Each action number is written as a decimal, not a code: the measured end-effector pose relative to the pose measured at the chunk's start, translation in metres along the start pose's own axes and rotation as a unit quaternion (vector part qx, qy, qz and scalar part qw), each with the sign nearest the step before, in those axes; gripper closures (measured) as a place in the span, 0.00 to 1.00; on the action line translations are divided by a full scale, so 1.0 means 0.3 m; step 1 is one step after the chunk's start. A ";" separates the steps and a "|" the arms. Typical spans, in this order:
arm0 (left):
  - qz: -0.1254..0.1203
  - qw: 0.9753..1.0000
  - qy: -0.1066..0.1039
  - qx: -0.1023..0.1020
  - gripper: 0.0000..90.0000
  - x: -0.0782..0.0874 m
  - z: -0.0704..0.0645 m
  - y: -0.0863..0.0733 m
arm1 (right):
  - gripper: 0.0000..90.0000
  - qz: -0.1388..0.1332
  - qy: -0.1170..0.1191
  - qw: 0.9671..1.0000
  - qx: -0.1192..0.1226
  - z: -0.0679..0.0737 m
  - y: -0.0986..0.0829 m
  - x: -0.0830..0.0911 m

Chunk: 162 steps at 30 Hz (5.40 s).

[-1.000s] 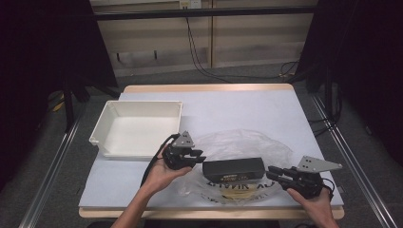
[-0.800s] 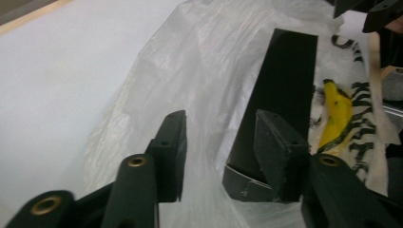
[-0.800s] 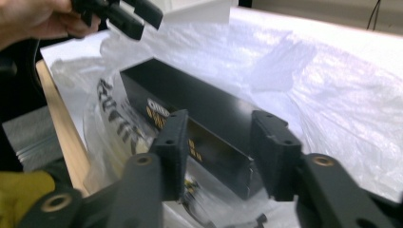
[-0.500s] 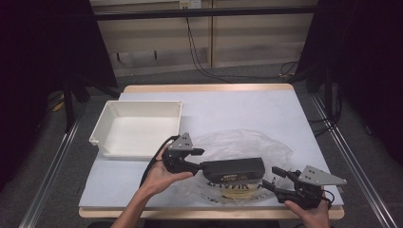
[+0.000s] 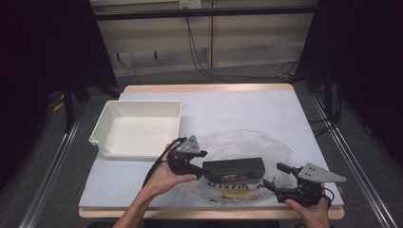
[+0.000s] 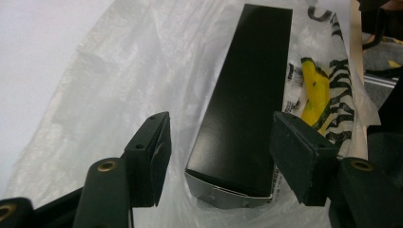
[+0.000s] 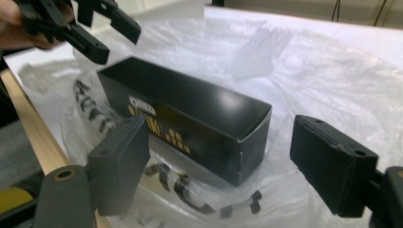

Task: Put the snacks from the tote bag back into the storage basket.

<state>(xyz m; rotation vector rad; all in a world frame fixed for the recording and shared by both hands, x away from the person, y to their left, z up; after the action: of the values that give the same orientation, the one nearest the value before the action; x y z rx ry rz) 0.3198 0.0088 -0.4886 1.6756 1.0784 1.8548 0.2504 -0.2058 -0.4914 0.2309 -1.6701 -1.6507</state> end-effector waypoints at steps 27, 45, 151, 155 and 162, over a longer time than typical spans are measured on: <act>0.060 0.998 -0.017 -0.026 0.38 -0.081 -0.024 -0.059 | 0.20 0.002 0.003 1.000 0.010 0.009 -0.002 0.002; 0.092 0.995 -0.022 -0.022 0.37 -0.119 -0.019 -0.080 | 0.20 0.003 0.003 1.000 0.013 0.011 -0.001 -0.004; -0.019 0.999 0.034 0.026 0.48 0.459 0.290 -0.005 | 0.21 -0.008 -0.012 1.000 -0.001 -0.017 0.008 -0.006; -0.027 0.998 0.048 0.041 0.48 0.494 0.328 -0.025 | 0.21 -0.006 -0.011 1.000 -0.001 -0.016 0.007 -0.009; -0.032 0.997 0.066 0.040 0.48 0.551 0.379 -0.049 | 0.21 -0.006 -0.012 1.000 -0.003 -0.017 0.007 -0.012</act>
<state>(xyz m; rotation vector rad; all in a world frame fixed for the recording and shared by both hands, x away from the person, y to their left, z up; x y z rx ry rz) 0.3955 0.1710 -0.3966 1.5604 1.2590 1.9269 0.2568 -0.2072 -0.4914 0.2199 -1.6839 -1.6724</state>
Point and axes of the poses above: each handheld gripper's, and its own axes: x roughly backward along the jaws, y roughly out of its top, z roughly to its left, the point moved 10 cm from there along -x, roughly forward along the jaws, and after that the axes turned 1 degree about y, right-handed, at the moved point
